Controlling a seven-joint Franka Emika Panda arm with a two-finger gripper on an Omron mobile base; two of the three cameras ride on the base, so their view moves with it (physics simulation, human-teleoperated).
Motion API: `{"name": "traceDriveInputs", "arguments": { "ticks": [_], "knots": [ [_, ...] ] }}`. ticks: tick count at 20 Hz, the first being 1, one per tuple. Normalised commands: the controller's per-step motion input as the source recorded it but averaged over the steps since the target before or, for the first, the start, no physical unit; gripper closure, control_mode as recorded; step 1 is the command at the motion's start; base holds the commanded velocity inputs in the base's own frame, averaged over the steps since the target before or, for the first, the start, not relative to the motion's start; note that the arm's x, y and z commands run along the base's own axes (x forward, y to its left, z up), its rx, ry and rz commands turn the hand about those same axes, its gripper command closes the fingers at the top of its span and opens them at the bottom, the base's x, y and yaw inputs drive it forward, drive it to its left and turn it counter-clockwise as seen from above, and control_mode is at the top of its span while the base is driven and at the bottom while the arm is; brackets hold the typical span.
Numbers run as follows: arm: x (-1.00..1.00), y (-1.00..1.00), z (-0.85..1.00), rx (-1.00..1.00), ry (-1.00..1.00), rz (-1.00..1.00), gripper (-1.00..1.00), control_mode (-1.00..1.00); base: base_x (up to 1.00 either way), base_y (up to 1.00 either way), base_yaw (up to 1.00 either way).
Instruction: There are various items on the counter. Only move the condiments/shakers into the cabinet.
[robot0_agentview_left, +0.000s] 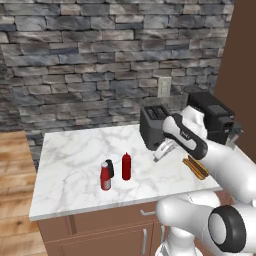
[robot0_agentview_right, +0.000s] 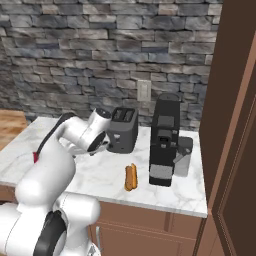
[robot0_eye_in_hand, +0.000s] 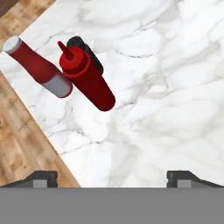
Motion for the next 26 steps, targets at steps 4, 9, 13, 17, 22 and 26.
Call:
{"name": "traceDriveInputs", "arguments": {
  "ticks": [4,9,13,17,22,26],
  "knots": [
    [0.41,0.51,-0.13,0.19,0.0,0.33,-1.0,-1.0,0.0,0.0,0.0],
    [0.24,0.58,-0.05,0.1,0.0,0.25,-1.0,-1.0,0.0,0.0,0.0],
    [0.0,0.22,0.0,-0.02,0.0,0.05,-1.0,-1.0,0.0,0.0,0.0],
    [0.01,0.15,-0.05,-0.01,0.0,0.0,-1.0,-1.0,0.0,0.0,0.0],
    [0.12,0.15,-0.13,-0.01,0.0,0.0,-1.0,-1.0,0.0,0.0,0.0],
    [0.19,0.15,-0.19,0.0,0.0,0.0,-1.0,-1.0,0.0,0.0,0.0]
  ]
}}
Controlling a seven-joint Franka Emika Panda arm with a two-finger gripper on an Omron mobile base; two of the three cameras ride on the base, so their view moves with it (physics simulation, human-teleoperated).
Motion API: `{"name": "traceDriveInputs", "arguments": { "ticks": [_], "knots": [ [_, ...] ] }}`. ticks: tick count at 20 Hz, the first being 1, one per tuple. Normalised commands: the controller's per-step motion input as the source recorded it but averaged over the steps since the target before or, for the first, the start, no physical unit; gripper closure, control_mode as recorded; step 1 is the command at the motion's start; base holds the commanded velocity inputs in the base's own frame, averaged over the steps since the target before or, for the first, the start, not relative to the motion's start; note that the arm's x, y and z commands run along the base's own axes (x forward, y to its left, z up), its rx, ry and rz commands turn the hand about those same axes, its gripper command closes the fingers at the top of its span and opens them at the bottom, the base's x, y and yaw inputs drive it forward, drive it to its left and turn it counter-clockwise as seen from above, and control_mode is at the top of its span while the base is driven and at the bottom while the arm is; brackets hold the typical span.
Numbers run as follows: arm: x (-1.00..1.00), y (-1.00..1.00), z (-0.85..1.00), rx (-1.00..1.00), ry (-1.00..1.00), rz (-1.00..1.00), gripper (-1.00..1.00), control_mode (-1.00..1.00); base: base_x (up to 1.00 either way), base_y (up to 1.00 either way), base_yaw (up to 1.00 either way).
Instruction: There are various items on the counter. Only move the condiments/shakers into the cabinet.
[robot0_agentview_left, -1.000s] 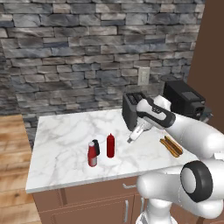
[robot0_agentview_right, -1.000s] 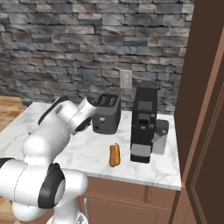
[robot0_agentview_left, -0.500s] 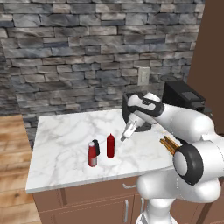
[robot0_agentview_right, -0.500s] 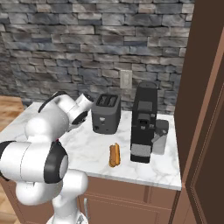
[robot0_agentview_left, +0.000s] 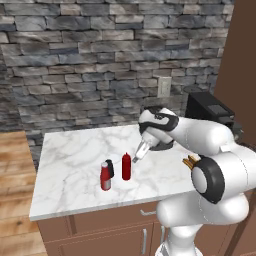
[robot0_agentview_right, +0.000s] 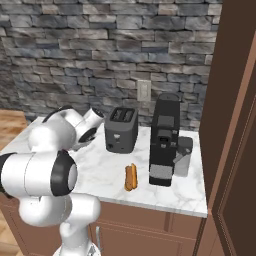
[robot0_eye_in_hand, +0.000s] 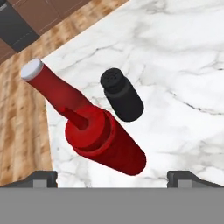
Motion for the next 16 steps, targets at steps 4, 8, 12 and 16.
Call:
{"name": "traceDriveInputs", "arguments": {
  "ticks": [4,8,12,16],
  "knots": [
    [0.19,0.12,-0.2,0.0,0.0,0.0,-1.0,-1.0,0.0,0.0,0.0],
    [0.18,0.11,-0.18,0.0,0.0,0.0,-1.0,-1.0,0.0,0.0,0.0],
    [0.11,0.15,-0.14,0.0,0.0,0.0,-1.0,-1.0,0.0,0.0,0.0],
    [0.0,0.29,-0.09,0.0,0.0,0.02,-1.0,-1.0,0.0,0.0,0.0]
  ]
}}
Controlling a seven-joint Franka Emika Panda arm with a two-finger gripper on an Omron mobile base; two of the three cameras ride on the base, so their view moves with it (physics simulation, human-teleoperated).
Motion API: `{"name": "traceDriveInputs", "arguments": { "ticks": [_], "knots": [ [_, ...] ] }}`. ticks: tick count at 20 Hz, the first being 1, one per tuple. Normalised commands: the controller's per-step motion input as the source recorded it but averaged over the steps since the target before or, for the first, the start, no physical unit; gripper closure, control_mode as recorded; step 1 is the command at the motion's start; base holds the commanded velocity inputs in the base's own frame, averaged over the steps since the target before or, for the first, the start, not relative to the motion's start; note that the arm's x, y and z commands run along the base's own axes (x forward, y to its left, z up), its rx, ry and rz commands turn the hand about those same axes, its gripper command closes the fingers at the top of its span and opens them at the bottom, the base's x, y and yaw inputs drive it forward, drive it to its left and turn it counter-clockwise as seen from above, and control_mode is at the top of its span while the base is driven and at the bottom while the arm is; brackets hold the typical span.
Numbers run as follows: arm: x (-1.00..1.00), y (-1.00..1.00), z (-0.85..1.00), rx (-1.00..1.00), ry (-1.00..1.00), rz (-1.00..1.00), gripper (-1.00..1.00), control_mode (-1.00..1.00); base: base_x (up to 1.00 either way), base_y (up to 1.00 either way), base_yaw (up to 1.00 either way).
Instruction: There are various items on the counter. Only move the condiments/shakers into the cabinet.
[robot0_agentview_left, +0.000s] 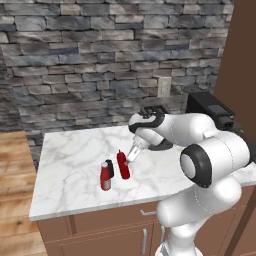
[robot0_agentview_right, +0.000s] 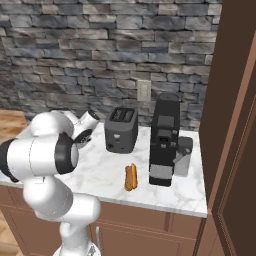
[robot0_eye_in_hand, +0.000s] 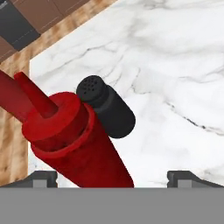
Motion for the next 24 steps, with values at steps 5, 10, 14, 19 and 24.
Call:
{"name": "traceDriveInputs", "arguments": {
  "ticks": [5,10,14,19,24],
  "knots": [
    [-0.03,0.5,-0.04,0.0,0.0,0.04,-1.0,-1.0,0.0,0.0,0.0],
    [-0.04,0.56,-0.08,-0.01,0.01,0.04,1.0,-1.0,0.0,0.0,0.0],
    [-0.03,0.0,0.03,0.0,0.0,0.0,1.0,-1.0,0.0,0.0,0.0],
    [-0.57,-0.38,0.84,0.06,-0.17,0.0,1.0,-1.0,0.0,0.0,0.0],
    [-0.66,-0.54,1.0,0.11,-0.21,0.0,1.0,-1.0,0.0,0.0,0.0]
  ]
}}
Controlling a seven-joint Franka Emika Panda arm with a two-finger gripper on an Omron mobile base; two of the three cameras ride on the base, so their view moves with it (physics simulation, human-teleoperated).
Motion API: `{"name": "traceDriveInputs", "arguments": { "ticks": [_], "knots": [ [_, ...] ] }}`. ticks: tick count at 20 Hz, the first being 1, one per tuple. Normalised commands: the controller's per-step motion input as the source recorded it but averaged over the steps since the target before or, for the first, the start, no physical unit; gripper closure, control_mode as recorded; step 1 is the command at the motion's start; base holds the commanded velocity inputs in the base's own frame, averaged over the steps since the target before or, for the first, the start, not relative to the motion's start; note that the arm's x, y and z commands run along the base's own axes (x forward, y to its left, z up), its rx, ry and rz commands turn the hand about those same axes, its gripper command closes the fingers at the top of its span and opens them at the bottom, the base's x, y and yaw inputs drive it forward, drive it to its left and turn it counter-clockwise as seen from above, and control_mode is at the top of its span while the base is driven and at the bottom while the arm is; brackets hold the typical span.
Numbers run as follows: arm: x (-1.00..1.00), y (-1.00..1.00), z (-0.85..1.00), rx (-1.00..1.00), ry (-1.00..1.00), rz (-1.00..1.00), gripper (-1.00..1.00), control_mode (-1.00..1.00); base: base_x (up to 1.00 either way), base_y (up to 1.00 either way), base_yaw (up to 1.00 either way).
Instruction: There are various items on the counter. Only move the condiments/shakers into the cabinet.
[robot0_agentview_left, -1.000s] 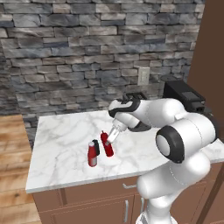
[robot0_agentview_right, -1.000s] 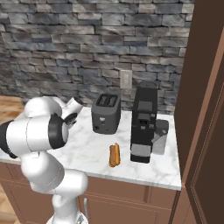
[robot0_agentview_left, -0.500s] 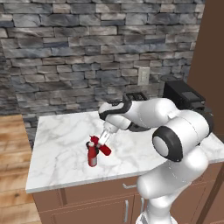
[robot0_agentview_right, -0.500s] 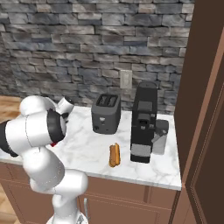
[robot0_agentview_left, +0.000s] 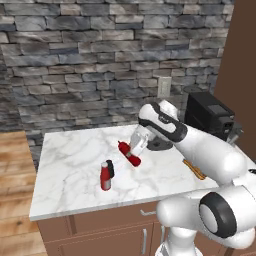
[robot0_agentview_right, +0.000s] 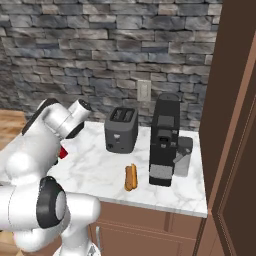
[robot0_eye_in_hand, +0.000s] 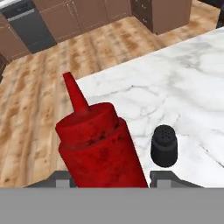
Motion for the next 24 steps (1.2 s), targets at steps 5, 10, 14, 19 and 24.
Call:
{"name": "traceDriveInputs", "arguments": {
  "ticks": [5,10,14,19,24],
  "knots": [
    [-0.52,-0.26,1.0,0.22,-0.19,-0.02,1.0,-1.0,0.0,0.0,0.0],
    [-0.6,-0.09,0.99,0.4,-0.23,-0.12,1.0,-1.0,0.0,0.0,0.0],
    [-0.36,0.0,0.76,0.41,-0.16,-0.17,1.0,-1.0,0.0,0.0,0.0],
    [-0.18,-0.04,0.36,0.41,-0.1,-0.16,1.0,-1.0,0.0,0.0,0.0],
    [0.0,0.0,0.0,0.02,0.0,0.0,1.0,-1.0,0.0,0.0,0.0]
  ]
}}
